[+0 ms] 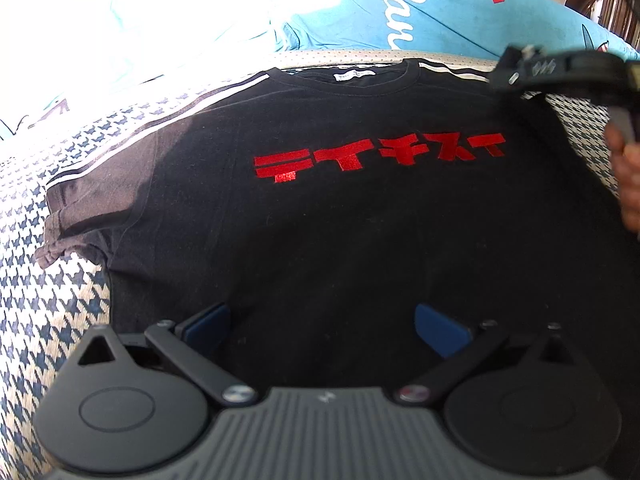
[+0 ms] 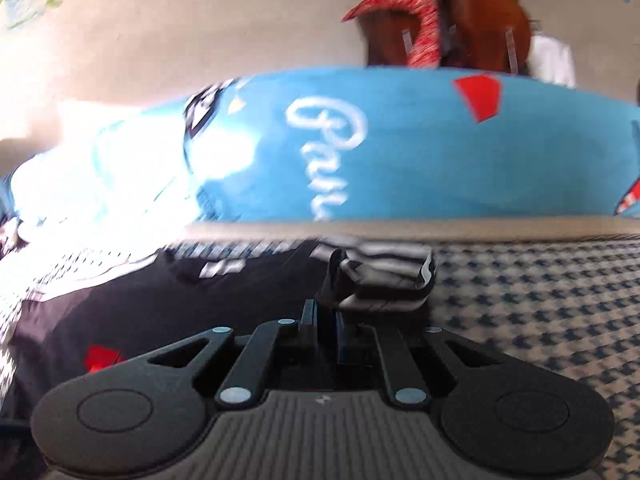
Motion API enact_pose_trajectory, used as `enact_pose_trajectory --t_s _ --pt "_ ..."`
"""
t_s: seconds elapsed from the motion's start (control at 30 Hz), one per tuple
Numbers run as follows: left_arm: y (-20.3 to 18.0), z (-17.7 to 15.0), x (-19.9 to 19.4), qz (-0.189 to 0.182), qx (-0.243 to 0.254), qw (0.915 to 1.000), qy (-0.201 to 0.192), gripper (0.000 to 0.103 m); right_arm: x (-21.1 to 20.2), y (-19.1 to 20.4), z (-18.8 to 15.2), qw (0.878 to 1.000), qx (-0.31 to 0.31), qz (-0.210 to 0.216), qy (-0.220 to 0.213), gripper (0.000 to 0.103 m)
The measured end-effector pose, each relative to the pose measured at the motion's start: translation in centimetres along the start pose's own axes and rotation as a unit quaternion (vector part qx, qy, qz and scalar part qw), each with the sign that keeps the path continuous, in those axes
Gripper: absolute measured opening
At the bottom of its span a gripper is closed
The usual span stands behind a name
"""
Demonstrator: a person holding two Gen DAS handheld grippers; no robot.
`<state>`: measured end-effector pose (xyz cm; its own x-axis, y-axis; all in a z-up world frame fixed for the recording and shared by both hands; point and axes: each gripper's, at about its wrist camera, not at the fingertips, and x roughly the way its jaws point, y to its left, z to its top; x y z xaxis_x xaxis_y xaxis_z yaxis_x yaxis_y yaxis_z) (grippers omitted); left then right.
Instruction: Fold clothes
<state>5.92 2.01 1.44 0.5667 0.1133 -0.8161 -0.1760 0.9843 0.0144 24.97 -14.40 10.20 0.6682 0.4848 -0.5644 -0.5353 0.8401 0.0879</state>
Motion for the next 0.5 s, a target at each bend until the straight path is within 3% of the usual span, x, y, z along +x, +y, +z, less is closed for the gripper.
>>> enact_pose_trajectory --t_s 0.1,0.27,0.5 --pt "0.0 0.1 0.0 0.000 -0.001 1.0000 0.001 0.103 1.1 1.0 -1.3 0.999 -0.021 0.014 0.034 0.018" --pt "0.1 0.1 0.0 0.000 -0.001 1.0000 0.002 0.103 0.4 1.1 -1.3 0.998 -0.023 0.052 0.028 0.036" --pt "0.0 0.0 0.0 0.002 0.000 1.0000 0.000 0.103 -1.2 -0.3 0.1 0.995 0.030 0.090 0.006 0.038"
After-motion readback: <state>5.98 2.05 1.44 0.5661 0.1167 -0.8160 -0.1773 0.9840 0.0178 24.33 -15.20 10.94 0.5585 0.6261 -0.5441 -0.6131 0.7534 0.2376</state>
